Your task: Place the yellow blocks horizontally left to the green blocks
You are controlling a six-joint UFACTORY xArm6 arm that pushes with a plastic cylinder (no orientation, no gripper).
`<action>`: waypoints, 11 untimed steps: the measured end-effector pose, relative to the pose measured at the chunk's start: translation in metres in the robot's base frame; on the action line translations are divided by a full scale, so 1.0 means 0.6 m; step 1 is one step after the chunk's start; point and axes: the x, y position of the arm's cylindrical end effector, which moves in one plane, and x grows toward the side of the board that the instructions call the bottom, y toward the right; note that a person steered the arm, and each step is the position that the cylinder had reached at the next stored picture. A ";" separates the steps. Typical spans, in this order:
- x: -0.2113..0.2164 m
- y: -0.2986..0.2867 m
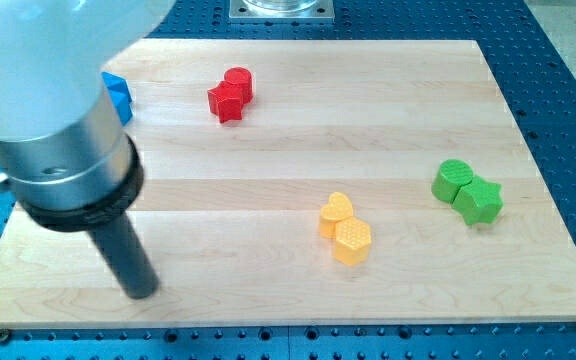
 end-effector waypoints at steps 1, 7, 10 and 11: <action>0.023 0.132; -0.100 0.376; -0.100 0.330; -0.040 0.388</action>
